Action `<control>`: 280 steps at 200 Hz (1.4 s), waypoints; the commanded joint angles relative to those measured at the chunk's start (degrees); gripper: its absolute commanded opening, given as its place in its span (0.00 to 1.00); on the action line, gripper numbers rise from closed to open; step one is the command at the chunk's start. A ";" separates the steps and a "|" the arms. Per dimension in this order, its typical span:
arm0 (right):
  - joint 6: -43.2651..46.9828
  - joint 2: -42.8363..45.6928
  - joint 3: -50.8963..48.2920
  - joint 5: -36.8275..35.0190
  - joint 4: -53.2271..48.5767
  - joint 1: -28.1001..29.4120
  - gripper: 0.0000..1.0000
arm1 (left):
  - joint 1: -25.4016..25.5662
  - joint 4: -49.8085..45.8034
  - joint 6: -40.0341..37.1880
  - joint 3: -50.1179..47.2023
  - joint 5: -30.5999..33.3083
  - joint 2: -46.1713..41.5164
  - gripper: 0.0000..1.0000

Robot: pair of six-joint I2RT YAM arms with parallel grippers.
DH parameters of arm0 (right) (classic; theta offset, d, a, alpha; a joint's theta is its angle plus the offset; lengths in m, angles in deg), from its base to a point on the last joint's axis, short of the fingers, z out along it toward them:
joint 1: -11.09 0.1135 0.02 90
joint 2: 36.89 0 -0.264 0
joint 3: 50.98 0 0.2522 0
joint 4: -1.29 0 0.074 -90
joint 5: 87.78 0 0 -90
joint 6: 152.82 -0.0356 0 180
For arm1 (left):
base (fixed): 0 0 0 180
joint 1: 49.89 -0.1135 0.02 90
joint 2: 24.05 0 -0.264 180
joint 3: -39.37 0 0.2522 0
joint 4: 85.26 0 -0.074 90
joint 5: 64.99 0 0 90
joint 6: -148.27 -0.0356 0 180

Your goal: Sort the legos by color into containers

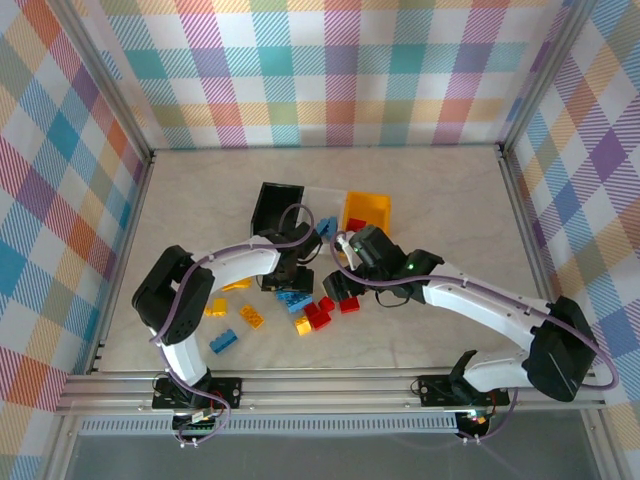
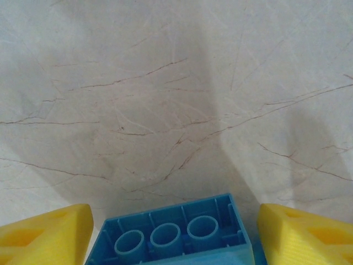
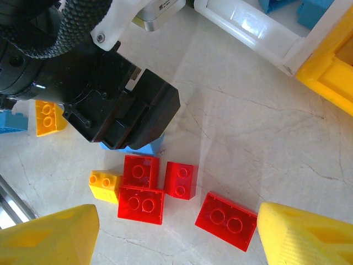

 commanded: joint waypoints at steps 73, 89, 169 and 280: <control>-0.06 -0.76 -0.90 0.97 1.22 -0.19 0.76 | -0.02 -0.04 0.03 0.08 1.10 1.27 0.66; -0.06 -0.72 -0.99 0.99 1.15 -0.19 0.76 | -0.10 -0.08 -0.19 0.16 1.10 1.27 0.65; -0.65 1.10 -1.21 -0.94 0.87 -0.20 0.76 | -0.21 -4.47 -2.88 6.22 2.56 -0.92 0.65; -3.30 12.38 -5.37 -3.97 -2.63 -3.44 0.75 | -3.25 -13.82 -12.26 40.72 3.12 13.65 0.64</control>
